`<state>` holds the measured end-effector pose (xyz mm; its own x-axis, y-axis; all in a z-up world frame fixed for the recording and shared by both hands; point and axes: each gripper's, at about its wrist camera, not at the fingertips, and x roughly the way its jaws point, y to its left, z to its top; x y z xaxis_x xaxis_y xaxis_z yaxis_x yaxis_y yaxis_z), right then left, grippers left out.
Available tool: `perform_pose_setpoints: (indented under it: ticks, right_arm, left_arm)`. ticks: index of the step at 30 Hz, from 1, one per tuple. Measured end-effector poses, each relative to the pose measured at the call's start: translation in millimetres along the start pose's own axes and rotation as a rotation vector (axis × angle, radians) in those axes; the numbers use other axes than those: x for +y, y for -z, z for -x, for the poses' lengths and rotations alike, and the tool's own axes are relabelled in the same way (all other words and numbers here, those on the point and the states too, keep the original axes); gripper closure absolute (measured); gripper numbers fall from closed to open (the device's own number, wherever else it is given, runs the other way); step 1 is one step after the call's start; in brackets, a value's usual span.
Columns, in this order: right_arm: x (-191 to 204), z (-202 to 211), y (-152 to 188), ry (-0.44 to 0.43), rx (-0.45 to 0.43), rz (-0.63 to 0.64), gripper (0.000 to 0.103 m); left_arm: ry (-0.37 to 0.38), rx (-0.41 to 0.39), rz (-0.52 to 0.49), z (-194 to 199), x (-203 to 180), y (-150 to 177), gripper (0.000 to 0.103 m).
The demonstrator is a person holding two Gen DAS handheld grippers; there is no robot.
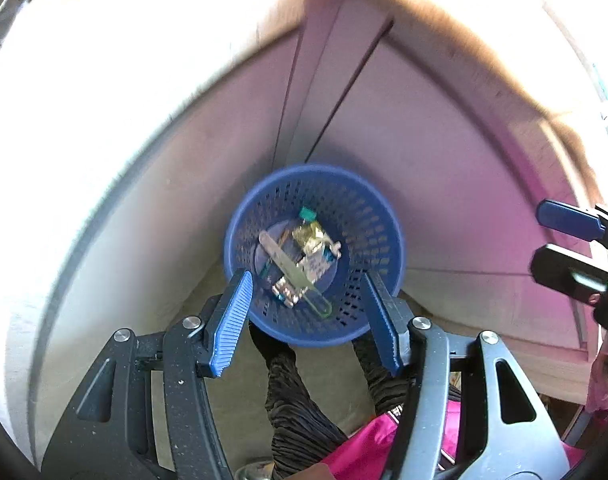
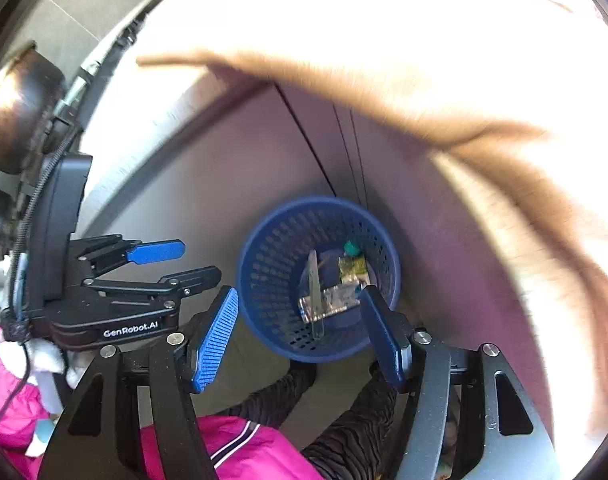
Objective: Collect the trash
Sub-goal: 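Open both tools to drop the tube and case into the basket, then move both tools back up over the towel toward the remaining trash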
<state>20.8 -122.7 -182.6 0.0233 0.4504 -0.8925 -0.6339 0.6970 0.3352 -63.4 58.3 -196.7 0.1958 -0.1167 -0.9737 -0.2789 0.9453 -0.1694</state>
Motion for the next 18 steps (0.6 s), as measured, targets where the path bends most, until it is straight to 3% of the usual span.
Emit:
perform_pose_setpoints:
  ticks: [3,12,18]
  right_arm:
    - [-8,19,-4,-0.018,-0.045,-0.008,0.032]
    - [-43,88,-18,-0.025,-0.187,-0.027,0.029]
    - [-80,125,-33,-0.002,-0.266,-0.059,0.025]
  left_arm:
    - [-0.002,-0.042,0.001,19,-5,-10,0.045]
    - [0.012,-0.174,-0.003,68,-33,-58,0.044]
    - [0.039,-0.251,-0.021,89,-66,-99,0.036]
